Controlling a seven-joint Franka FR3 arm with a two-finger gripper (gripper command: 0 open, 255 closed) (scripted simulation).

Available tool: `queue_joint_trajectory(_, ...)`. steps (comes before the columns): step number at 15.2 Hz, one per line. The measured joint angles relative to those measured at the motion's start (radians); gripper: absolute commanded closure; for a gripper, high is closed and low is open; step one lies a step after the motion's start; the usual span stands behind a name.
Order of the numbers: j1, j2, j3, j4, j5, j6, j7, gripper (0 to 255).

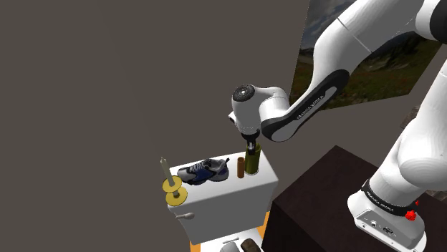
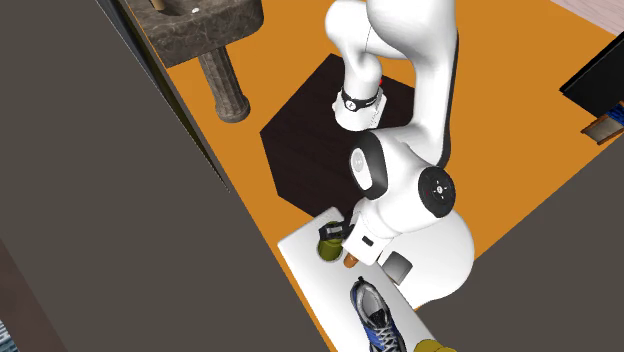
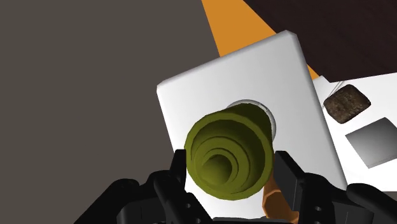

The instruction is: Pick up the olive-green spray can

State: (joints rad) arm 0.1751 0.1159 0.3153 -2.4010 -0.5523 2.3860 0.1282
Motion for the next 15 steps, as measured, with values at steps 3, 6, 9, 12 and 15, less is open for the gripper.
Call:
queue_joint_trajectory(3, 0.0, 0.0, 0.0, 0.0, 0.0, 0.0, 0.0, 255)
queue_joint_trajectory(6, -0.001, -0.015, 0.003, 0.0, 0.015, -0.013, -0.014, 255)
queue_joint_trajectory(9, -0.002, -0.05, 0.009, 0.003, 0.049, -0.042, -0.045, 255)
queue_joint_trajectory(12, -0.002, -0.082, 0.012, 0.006, 0.077, -0.069, -0.074, 255)
queue_joint_trajectory(15, -0.001, -0.115, 0.015, 0.015, 0.108, -0.103, -0.104, 255)
